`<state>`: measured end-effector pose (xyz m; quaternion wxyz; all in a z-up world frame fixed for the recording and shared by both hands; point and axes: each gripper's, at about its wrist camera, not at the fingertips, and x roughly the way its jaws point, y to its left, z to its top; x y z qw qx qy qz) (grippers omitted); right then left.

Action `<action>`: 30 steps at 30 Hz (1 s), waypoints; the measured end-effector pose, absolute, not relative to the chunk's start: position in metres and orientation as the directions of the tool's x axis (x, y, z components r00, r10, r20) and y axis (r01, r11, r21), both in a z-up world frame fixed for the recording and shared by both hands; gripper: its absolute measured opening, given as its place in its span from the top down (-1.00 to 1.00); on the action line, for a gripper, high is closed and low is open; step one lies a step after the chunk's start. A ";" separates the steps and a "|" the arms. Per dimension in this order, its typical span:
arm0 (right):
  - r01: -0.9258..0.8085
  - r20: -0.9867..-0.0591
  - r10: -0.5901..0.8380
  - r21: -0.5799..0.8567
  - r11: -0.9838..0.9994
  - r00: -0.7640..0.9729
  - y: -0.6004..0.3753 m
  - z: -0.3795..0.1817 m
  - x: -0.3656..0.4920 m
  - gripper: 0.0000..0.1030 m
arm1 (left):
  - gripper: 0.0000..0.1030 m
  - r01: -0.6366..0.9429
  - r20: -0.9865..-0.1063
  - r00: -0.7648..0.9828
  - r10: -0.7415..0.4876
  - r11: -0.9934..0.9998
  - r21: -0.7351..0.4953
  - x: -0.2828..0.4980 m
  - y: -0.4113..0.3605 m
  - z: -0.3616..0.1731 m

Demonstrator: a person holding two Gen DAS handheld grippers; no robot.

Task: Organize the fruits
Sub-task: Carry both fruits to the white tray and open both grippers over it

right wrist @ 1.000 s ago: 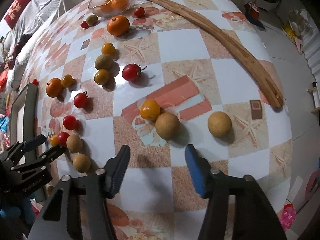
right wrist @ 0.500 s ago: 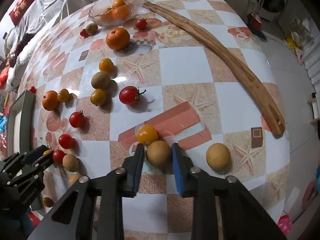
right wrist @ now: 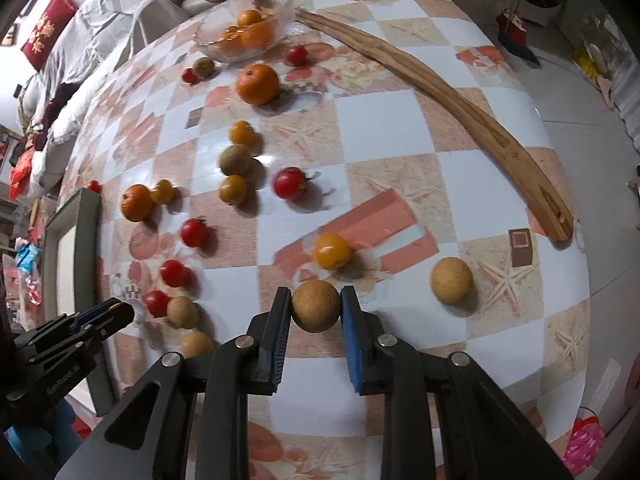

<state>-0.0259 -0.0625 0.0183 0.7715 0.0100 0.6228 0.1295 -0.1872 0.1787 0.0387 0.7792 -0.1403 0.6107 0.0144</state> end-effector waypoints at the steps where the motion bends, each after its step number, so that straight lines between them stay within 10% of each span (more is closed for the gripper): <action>1: -0.196 -0.957 0.217 0.180 0.964 0.191 -0.058 0.020 -0.025 0.47 | 0.56 -0.196 -0.954 0.260 -0.149 0.959 -0.203 -0.190 0.181 0.042; 30: -0.568 -0.931 0.360 0.266 0.779 0.058 0.212 0.033 -0.049 0.48 | 0.56 -0.471 -0.959 0.279 0.055 0.878 -0.087 -0.253 0.384 0.038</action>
